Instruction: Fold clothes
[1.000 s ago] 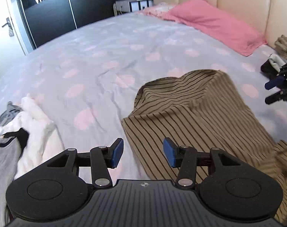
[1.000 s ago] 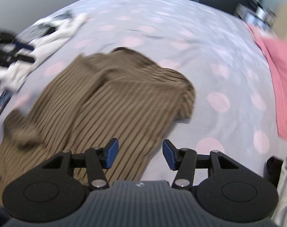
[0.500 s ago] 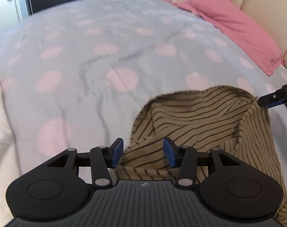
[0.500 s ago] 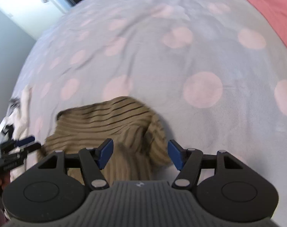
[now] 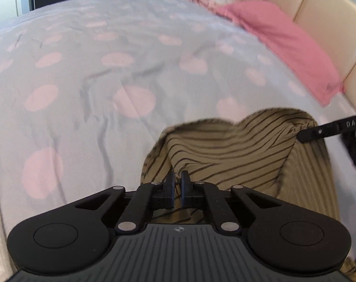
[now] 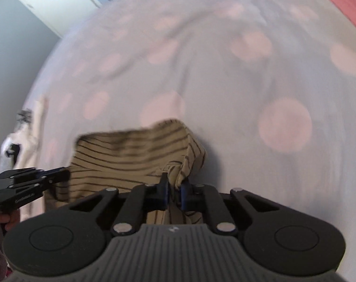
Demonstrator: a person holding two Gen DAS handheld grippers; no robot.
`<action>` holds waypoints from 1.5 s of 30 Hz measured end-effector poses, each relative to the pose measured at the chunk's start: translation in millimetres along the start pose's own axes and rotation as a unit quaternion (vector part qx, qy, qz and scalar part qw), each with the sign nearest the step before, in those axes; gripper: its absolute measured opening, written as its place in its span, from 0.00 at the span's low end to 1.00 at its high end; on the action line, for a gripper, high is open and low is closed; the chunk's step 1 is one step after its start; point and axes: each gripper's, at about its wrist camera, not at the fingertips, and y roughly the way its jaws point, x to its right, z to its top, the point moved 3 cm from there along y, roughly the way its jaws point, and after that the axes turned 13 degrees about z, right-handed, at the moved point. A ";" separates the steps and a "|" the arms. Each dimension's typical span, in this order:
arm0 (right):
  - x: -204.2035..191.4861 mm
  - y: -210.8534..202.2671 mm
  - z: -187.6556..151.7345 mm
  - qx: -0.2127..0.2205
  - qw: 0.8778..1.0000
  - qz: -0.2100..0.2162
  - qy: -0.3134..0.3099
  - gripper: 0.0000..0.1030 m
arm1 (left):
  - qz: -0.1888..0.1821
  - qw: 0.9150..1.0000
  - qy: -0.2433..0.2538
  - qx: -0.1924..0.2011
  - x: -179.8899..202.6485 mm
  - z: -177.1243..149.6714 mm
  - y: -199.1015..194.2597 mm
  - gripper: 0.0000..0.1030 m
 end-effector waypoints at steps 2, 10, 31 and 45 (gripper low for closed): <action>-14.8 -12.6 0.7 0.014 0.999 0.018 -0.022 0.10 | -0.002 1.000 0.000 0.012 -2.5 0.4 -19.1 0.02; -81.8 -74.9 -16.6 0.047 0.987 0.077 -0.132 0.09 | -0.008 0.997 0.001 0.071 -13.7 -18.2 -115.8 0.02; -109.6 -180.8 -208.8 -0.059 0.925 0.145 -0.346 0.09 | -0.113 0.983 0.124 0.073 61.8 -192.1 -244.9 0.01; -112.5 -153.5 -313.6 -0.189 0.859 0.107 -0.464 0.31 | -0.101 0.968 0.229 -0.018 77.7 -242.8 -219.7 0.04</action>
